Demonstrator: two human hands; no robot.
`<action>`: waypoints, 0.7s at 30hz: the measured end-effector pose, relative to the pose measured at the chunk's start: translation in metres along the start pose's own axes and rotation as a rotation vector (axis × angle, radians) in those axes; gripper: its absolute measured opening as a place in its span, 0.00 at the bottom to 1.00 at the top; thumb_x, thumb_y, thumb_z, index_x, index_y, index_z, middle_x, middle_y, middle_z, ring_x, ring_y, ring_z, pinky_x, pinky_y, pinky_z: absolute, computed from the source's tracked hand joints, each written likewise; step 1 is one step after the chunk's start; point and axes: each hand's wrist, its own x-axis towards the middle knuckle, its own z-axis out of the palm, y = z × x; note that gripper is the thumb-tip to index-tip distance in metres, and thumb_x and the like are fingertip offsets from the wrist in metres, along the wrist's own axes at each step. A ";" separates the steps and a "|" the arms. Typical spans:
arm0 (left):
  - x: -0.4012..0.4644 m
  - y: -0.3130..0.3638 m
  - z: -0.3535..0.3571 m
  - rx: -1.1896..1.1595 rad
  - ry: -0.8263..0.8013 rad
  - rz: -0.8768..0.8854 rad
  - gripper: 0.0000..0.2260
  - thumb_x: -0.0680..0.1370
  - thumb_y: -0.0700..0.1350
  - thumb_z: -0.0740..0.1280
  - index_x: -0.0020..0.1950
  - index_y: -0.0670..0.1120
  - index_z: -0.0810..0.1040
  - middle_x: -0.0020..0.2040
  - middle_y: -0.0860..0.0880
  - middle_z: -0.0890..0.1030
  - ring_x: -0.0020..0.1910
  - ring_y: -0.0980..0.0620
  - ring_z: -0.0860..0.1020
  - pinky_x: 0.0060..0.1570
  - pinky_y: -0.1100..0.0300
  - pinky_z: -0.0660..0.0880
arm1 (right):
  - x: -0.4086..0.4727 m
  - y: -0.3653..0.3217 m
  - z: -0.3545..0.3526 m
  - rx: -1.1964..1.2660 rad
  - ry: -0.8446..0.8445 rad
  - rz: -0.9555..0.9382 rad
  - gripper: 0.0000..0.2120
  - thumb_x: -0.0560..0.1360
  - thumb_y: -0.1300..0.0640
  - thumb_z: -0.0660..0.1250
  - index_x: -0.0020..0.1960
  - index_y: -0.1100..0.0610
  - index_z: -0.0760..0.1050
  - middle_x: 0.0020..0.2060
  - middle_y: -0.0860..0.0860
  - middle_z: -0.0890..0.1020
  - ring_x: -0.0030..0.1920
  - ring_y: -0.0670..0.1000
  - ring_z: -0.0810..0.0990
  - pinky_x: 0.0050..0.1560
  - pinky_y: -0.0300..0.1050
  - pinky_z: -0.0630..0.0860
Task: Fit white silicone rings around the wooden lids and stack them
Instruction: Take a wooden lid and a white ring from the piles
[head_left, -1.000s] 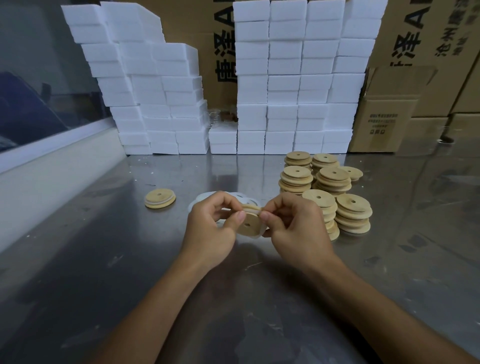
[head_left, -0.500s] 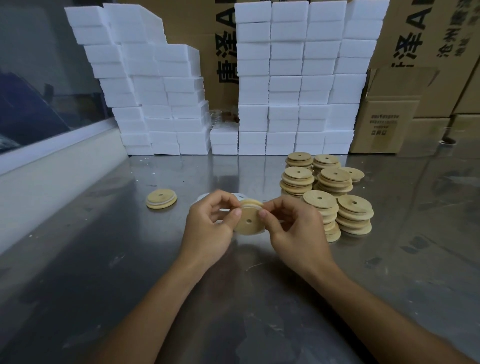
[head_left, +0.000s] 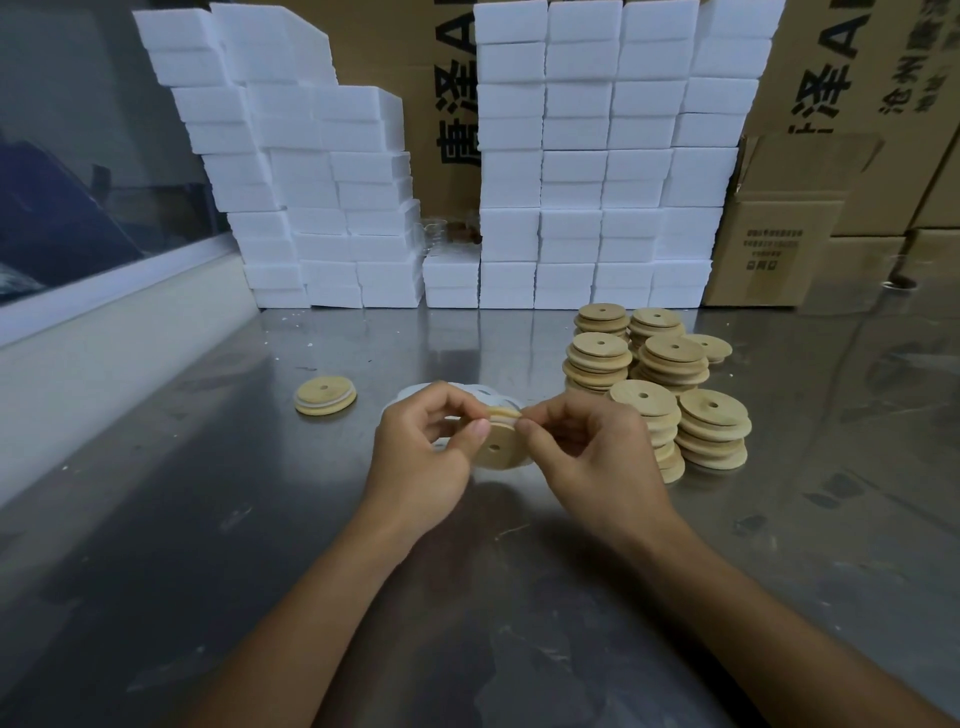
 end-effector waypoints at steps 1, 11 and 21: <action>0.000 0.000 0.000 -0.025 0.008 -0.029 0.13 0.74 0.32 0.70 0.38 0.49 0.79 0.42 0.47 0.84 0.42 0.52 0.82 0.43 0.59 0.77 | 0.000 0.000 0.001 -0.005 -0.001 -0.005 0.03 0.74 0.61 0.72 0.43 0.56 0.83 0.37 0.46 0.85 0.40 0.45 0.85 0.45 0.46 0.83; 0.000 0.006 0.005 -0.380 0.073 -0.326 0.09 0.78 0.32 0.66 0.40 0.43 0.77 0.46 0.43 0.84 0.44 0.48 0.84 0.43 0.46 0.82 | 0.000 -0.001 0.005 0.068 0.054 0.073 0.04 0.76 0.57 0.71 0.43 0.54 0.80 0.37 0.49 0.85 0.41 0.49 0.84 0.44 0.58 0.82; -0.001 0.010 0.004 -0.469 0.043 -0.384 0.09 0.78 0.32 0.65 0.40 0.43 0.77 0.48 0.40 0.84 0.46 0.45 0.84 0.44 0.44 0.82 | 0.001 -0.004 0.003 0.095 0.071 0.080 0.04 0.75 0.59 0.72 0.42 0.55 0.81 0.36 0.49 0.85 0.39 0.50 0.85 0.43 0.58 0.83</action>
